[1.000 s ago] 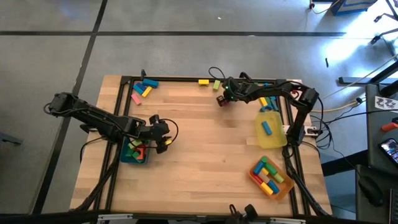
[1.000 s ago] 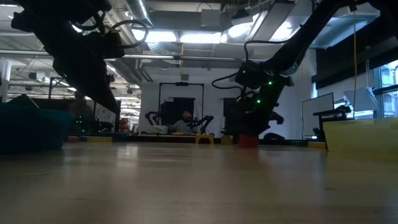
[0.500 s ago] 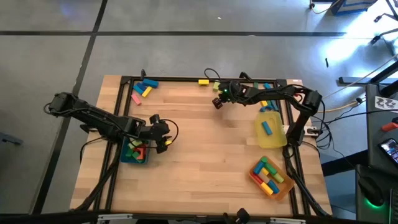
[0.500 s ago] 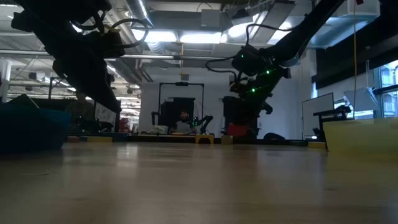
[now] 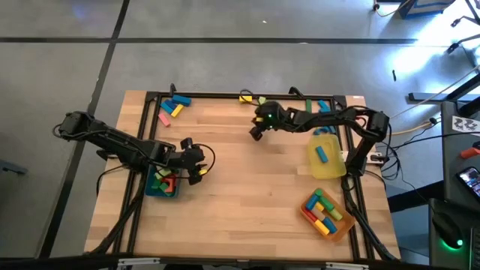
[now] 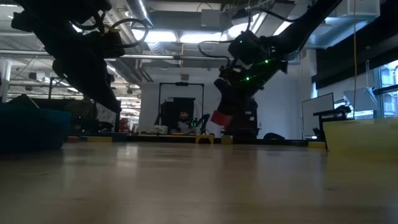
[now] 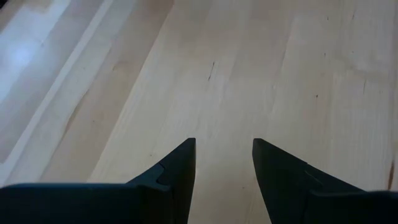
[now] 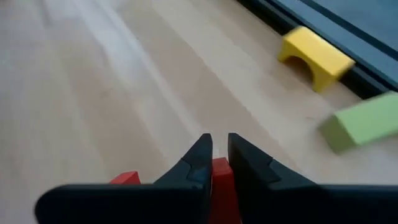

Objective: Sort blocks by size
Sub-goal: Put the red arch block into the blue bin

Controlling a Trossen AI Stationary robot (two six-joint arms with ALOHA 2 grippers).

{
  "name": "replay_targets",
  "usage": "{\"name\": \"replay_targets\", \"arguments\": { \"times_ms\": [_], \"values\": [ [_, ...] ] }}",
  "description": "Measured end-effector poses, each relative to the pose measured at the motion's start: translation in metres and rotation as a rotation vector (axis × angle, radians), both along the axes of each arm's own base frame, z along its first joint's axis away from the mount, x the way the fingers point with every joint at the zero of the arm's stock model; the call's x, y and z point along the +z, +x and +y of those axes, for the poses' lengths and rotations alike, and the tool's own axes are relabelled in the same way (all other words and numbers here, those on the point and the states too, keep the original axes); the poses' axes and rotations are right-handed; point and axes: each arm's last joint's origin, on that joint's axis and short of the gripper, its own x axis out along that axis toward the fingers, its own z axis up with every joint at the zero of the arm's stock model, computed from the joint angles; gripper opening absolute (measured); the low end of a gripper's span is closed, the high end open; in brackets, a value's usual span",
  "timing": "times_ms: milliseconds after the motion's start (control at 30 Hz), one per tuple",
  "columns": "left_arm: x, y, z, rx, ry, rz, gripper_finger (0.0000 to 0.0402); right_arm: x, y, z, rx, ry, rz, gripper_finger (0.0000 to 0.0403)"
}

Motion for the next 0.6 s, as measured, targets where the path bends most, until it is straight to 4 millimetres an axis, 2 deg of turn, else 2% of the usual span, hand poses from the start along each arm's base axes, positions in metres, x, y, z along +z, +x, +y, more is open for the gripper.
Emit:
{"name": "replay_targets", "arguments": {
  "times_ms": [133,333,600],
  "values": [
    [0.000,0.000,0.000,0.000,0.000,0.000,0.0143,0.003,0.006,0.009,0.056,0.004,-0.044,0.0057],
    [0.001,0.001,0.000,-0.001,-0.002,-0.011,0.0143,0.012,0.018,0.025,0.169,-0.026,-0.144,0.0040],
    [0.001,0.001,0.000,-0.001,-0.003,-0.014,0.0143,0.021,0.029,0.046,0.255,-0.082,-0.238,0.0055]
  ]
}}
